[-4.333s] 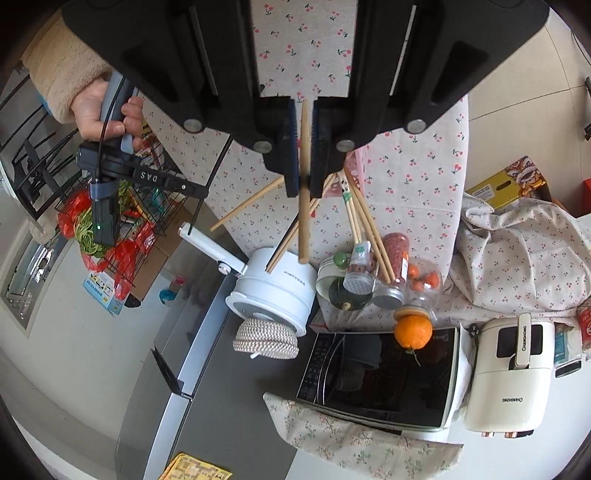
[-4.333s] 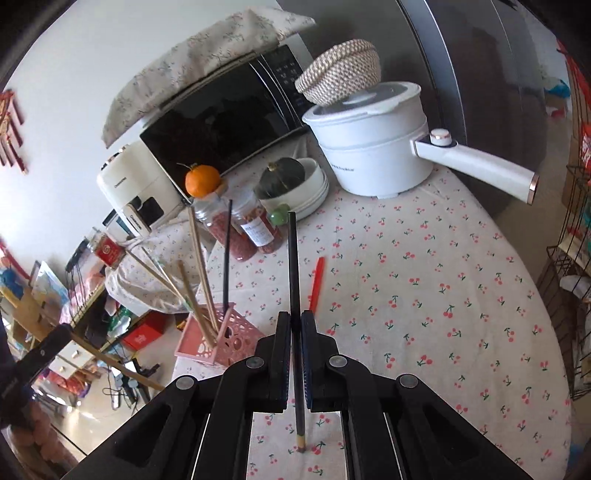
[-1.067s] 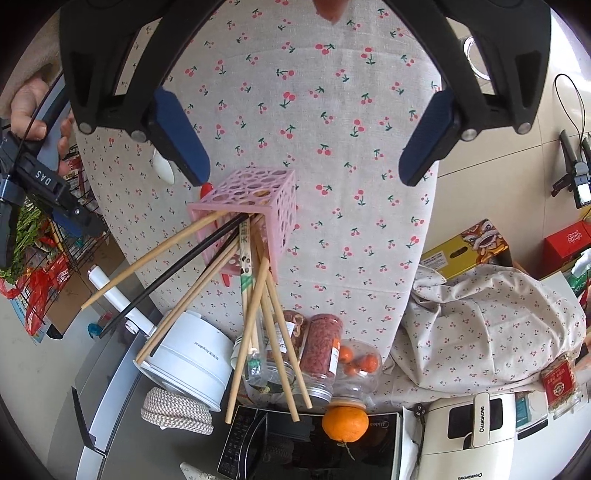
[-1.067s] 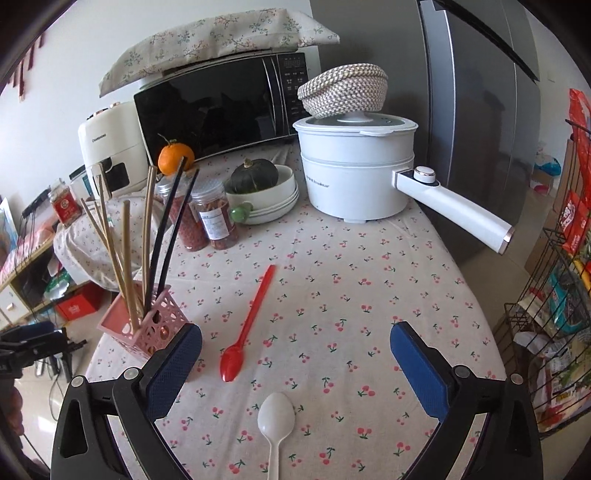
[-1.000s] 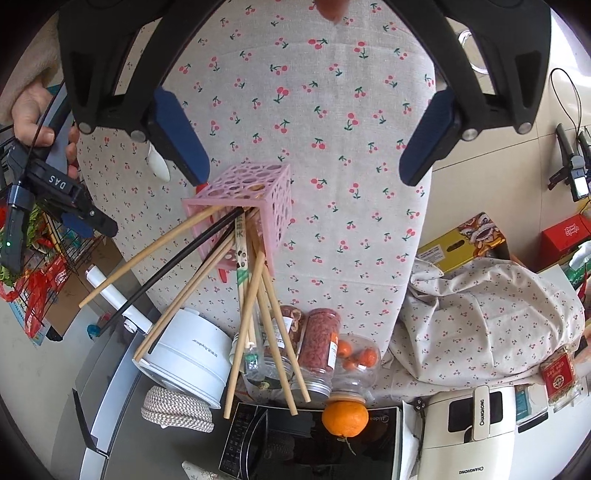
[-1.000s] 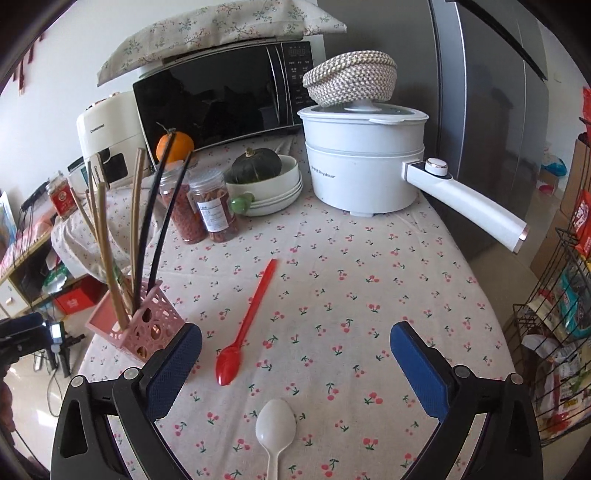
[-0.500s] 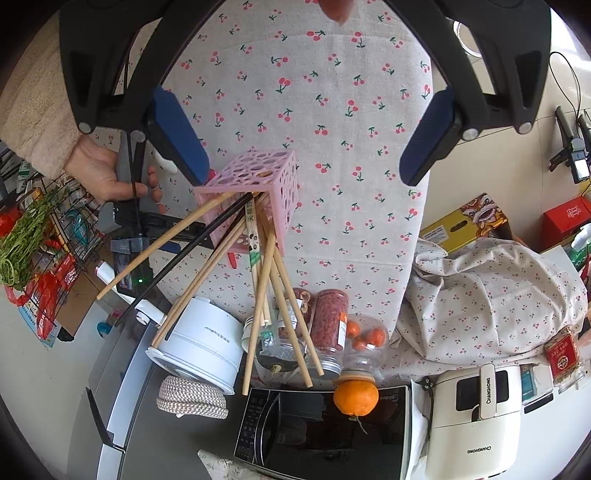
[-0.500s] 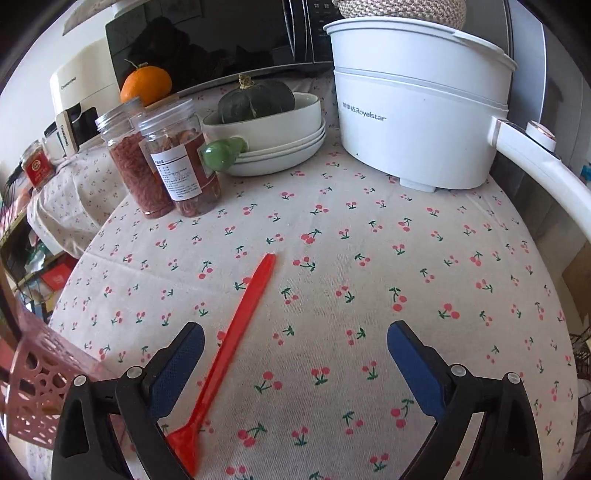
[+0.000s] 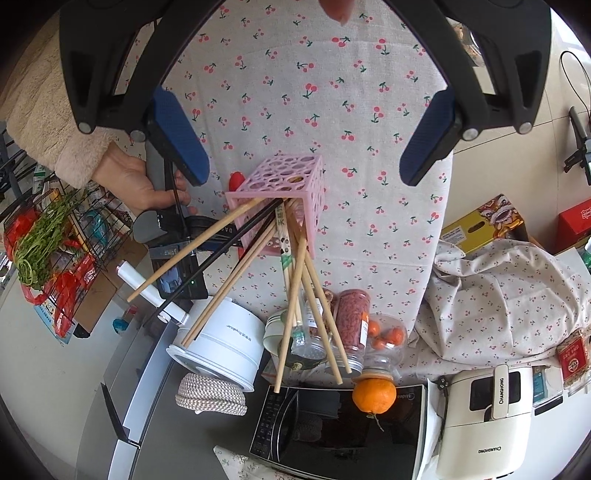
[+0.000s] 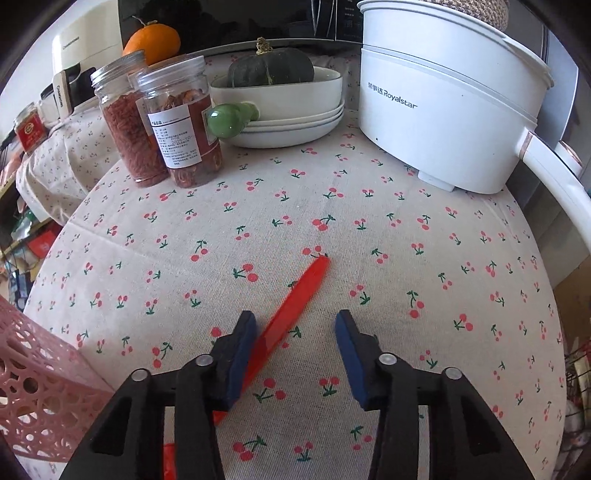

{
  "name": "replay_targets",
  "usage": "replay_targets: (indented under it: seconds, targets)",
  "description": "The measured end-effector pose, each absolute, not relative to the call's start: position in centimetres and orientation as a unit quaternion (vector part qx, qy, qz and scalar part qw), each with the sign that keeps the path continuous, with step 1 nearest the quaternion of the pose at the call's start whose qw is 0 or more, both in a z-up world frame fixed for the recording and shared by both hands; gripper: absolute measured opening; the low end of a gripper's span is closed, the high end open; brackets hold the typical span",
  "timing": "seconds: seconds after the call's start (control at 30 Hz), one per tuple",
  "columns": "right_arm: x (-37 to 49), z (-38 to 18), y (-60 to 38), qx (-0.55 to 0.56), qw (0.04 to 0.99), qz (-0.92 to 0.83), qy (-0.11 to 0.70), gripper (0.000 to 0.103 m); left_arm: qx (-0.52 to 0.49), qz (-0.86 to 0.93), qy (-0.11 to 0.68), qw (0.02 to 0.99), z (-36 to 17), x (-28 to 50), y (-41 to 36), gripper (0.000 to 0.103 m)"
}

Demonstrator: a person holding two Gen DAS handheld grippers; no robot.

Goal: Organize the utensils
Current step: 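Move the right gripper to the red plastic spoon and grasp its handle, then hold the red spoon with the right gripper while the left gripper grasps the white plastic spoon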

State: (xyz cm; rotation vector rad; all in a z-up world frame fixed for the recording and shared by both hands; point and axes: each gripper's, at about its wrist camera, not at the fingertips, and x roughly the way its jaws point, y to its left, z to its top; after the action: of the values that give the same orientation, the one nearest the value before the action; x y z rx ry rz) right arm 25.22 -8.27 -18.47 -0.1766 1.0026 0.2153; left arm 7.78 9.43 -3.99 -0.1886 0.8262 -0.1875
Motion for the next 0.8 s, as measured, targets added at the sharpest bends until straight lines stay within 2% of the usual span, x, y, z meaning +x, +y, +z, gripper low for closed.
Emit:
replay_targets:
  seconds: [0.03, 0.1, 0.2, 0.47, 0.8]
  targets:
    - [24.8, -18.1, -8.4, -0.084, 0.865, 0.103, 0.484, 0.023, -0.092, -0.095, 0.403, 0.906, -4.1, 7.7, 9.1, 0.102]
    - [24.0, -17.5, -8.9, -0.077, 0.858, 0.105, 0.497, 0.014, -0.093, -0.103, 0.407, 0.903, -4.3, 7.6, 8.7, 0.102]
    - [22.6, -16.7, -10.1, -0.056, 0.849, 0.102, 0.516, 0.010, -0.086, -0.117, 0.415, 0.898, -4.5, 7.3, 7.8, 0.102]
    - [18.7, -12.3, -15.5, 0.074, 0.849, 0.108, 0.512, 0.009, -0.061, -0.138, 0.433, 0.889, -5.3, 6.9, 5.2, 0.102]
    - [11.6, -5.2, -19.9, 0.119, 0.858, 0.112, 0.487, 0.009, -0.002, -0.153, 0.459, 0.875, -7.1, 7.2, 1.3, 0.102]
